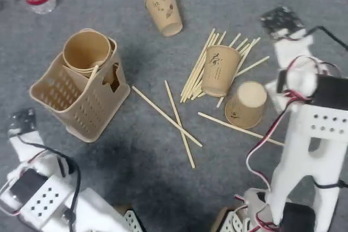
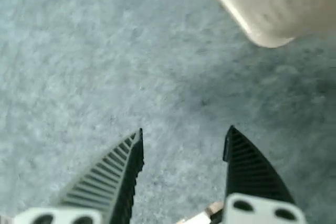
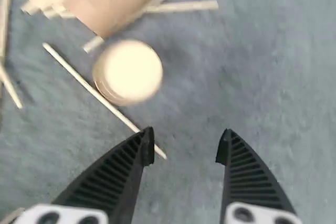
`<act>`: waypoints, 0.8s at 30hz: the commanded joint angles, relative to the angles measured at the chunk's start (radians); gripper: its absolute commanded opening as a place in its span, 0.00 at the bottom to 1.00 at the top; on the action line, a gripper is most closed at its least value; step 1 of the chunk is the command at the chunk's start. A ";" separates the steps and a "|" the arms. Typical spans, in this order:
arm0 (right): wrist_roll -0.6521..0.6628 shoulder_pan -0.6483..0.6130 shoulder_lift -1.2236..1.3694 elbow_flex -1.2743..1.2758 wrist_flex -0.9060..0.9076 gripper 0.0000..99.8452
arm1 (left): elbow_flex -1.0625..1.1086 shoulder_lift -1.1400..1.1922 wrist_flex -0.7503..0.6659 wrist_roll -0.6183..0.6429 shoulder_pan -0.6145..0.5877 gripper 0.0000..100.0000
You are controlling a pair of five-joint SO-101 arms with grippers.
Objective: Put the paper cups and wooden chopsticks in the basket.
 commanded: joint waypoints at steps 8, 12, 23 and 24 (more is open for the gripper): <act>0.017 0.038 -0.154 0.038 -0.005 0.21 | -0.533 -0.017 0.103 0.107 -0.138 0.24; 0.017 0.036 -0.206 0.040 -0.001 0.21 | -0.837 -0.018 0.149 0.238 -0.121 0.24; -0.068 0.044 -0.211 0.041 0.004 0.21 | -1.118 0.233 0.247 0.486 0.761 0.24; -0.080 0.044 -0.211 0.043 0.004 0.21 | -1.130 0.282 0.221 0.516 0.778 0.24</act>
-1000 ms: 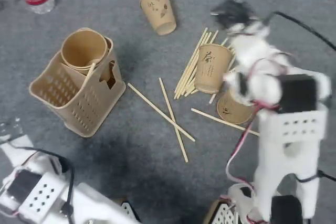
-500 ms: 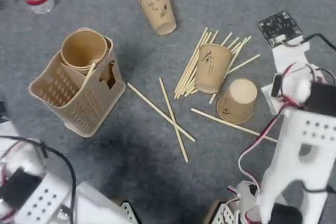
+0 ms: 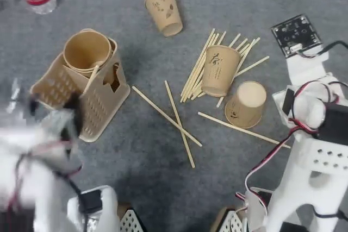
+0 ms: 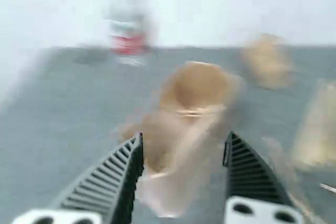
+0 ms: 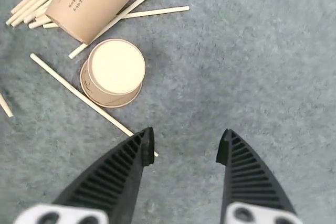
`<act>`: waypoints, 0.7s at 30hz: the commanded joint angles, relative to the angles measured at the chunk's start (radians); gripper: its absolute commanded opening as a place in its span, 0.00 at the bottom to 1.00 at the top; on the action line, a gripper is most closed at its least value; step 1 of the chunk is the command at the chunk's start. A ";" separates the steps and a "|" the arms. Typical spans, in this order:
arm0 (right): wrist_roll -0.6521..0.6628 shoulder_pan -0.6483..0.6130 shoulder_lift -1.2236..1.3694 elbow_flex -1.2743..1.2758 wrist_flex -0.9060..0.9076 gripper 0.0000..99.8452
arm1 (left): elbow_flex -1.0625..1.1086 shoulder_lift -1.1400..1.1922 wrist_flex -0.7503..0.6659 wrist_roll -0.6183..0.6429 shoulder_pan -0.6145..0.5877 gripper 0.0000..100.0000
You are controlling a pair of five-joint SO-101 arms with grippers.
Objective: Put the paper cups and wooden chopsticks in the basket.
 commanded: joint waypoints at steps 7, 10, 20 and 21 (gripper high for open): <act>-0.141 -0.039 -0.035 0.229 -0.160 0.21 | -0.179 0.417 -0.218 0.181 0.397 0.24; -0.181 -0.058 -0.035 0.385 -0.302 0.19 | -0.213 0.497 -0.353 0.181 0.494 0.24; -0.391 -0.059 -0.036 0.733 -0.661 0.02 | -0.226 0.873 -0.836 0.175 0.519 0.05; -0.416 -0.059 -0.036 0.766 -0.691 0.01 | -0.226 0.921 -0.872 0.175 0.520 0.03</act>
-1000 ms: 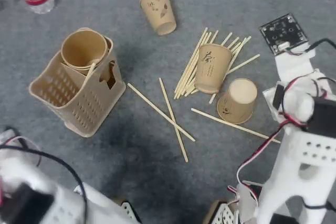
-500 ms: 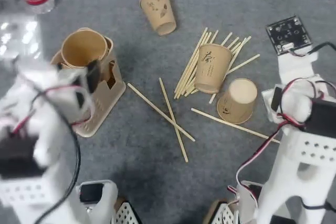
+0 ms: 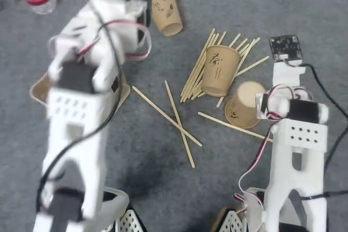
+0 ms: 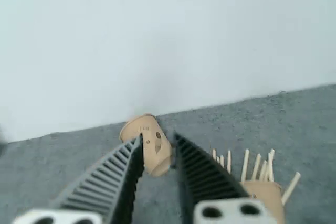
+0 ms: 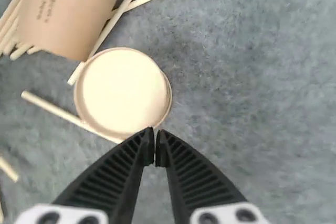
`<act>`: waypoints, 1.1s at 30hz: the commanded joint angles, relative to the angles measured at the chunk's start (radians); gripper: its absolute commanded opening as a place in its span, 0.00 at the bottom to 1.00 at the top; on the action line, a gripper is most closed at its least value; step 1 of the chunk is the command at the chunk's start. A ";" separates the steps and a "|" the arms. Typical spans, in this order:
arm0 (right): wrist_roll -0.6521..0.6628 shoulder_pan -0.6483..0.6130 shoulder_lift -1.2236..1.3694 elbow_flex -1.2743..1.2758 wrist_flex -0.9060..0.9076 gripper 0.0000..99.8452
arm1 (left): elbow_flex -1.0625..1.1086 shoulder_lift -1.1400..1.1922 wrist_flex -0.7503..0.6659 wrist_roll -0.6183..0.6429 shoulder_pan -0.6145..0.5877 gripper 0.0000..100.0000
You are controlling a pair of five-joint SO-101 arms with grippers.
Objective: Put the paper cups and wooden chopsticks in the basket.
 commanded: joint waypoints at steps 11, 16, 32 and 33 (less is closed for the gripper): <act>-0.112 -0.097 -0.022 0.428 -0.535 0.01 | -0.226 0.640 -0.459 0.009 0.018 0.01; -0.028 -0.150 -0.015 0.445 -0.561 0.01 | -0.401 0.652 -0.199 0.011 -0.005 0.01; -0.018 -0.162 -0.013 0.463 -0.567 0.01 | -0.476 0.873 -0.318 -0.061 -0.094 0.01; -0.020 -0.162 -0.013 0.463 -0.567 0.01 | -0.484 0.899 -0.342 -0.061 -0.094 0.01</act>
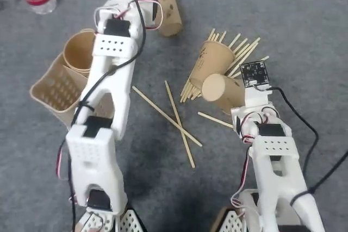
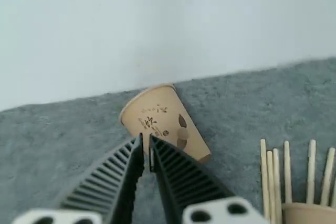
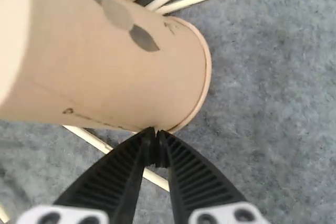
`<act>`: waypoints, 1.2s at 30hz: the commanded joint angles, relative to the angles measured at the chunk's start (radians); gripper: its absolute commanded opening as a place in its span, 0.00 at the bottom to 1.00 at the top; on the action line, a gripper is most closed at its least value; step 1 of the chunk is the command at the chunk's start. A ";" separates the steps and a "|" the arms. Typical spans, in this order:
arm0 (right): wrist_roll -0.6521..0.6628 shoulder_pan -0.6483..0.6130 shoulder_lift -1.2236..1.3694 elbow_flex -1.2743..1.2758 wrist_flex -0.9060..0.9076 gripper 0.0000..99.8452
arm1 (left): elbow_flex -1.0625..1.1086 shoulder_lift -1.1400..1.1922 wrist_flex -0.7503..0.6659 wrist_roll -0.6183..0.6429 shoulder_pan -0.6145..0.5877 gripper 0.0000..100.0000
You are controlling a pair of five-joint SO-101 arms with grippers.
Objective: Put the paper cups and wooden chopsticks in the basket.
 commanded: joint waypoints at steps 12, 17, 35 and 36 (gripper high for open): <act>0.015 -0.008 -0.016 0.048 -0.111 0.01 | -0.237 0.393 -0.334 -0.023 -0.008 0.01; 0.015 -0.008 -0.013 0.048 -0.111 0.01 | -0.387 0.562 -0.338 -0.023 -0.009 0.01; 0.015 -0.008 -0.013 0.048 -0.111 0.01 | -1.070 0.957 -0.005 -0.086 0.006 0.01; 0.015 -0.008 -0.013 0.048 -0.111 0.01 | -1.116 0.968 0.014 -0.084 0.008 0.01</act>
